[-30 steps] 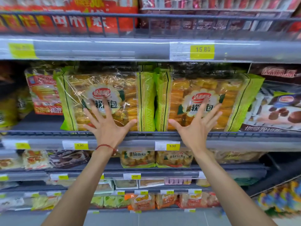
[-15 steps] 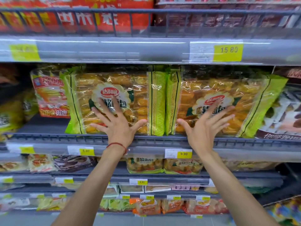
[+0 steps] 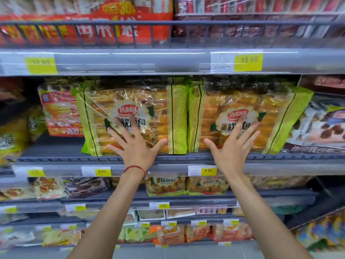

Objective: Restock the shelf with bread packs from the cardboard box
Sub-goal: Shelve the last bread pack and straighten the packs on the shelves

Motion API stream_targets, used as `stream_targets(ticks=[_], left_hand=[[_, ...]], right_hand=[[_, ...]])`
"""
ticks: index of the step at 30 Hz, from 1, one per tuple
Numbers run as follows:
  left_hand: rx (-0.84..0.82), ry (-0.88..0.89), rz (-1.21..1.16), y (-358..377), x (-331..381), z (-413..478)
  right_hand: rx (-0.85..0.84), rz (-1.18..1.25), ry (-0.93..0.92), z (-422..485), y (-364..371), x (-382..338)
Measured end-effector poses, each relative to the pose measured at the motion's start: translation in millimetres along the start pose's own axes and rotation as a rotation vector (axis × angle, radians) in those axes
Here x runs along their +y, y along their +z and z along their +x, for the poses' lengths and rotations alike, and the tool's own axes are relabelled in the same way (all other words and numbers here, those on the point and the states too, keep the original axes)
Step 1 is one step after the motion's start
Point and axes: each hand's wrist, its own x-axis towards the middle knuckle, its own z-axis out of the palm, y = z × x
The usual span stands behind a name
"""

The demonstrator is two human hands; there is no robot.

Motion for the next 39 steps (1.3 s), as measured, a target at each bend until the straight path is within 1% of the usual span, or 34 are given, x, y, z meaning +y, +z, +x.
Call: stream_targets(ticks=[3, 7, 10, 12, 14, 16, 20, 23, 28, 31, 35, 37, 39], left_hand=[[0.039, 0.070, -0.033, 1.7, -2.3, -19.2], [0.129, 0.158, -0.251, 6.1, -1.4, -72.4], [0.142, 0.242, -0.272, 11.0, -2.1, -114.1], [0.084, 0.298, -0.309, 14.8, -6.0, -136.4], [-0.028, 0.340, -0.350, 18.7, -13.6, -155.3], [-0.148, 0.350, -0.369, 24.3, -23.7, -169.8], [-0.324, 0.348, -0.373, 51.9, -45.9, -183.4], [-0.393, 0.344, -0.386, 74.8, -54.5, -186.5], [-0.447, 0.285, -0.468, 116.5, -44.6, -179.9], [-0.430, 0.278, -0.512, 145.4, -33.5, -171.0], [-0.290, 0.254, -0.540, 182.5, -10.3, -156.8], [-0.207, 0.228, -0.519, 200.1, 2.1, -152.4], [-0.162, 0.177, -0.529, 212.4, 16.9, -152.1]], right_hand=[[-0.035, 0.063, -0.046, -28.4, -4.6, 2.9], [-0.054, 0.247, -0.169, -78.4, -7.6, 9.1], [-0.122, 0.351, -0.195, -114.0, -7.9, 17.7], [-0.163, 0.363, -0.209, -135.5, -5.7, 26.0], [-0.190, 0.356, -0.205, -154.7, -1.5, 36.2], [-0.216, 0.368, -0.159, -170.4, 2.8, 46.5], [-0.249, 0.342, -0.019, -188.3, 13.6, 68.5], [-0.243, 0.318, 0.037, -191.4, 24.0, 88.2], [-0.219, 0.369, 0.145, -179.0, 52.4, 131.1], [-0.182, 0.409, 0.152, -161.4, 70.1, 157.2], [-0.080, 0.462, 0.150, -133.4, 94.3, 183.7], [-0.069, 0.488, 0.150, -118.6, 105.2, 192.8], [-0.072, 0.477, 0.136, -105.4, 112.4, 200.5]])
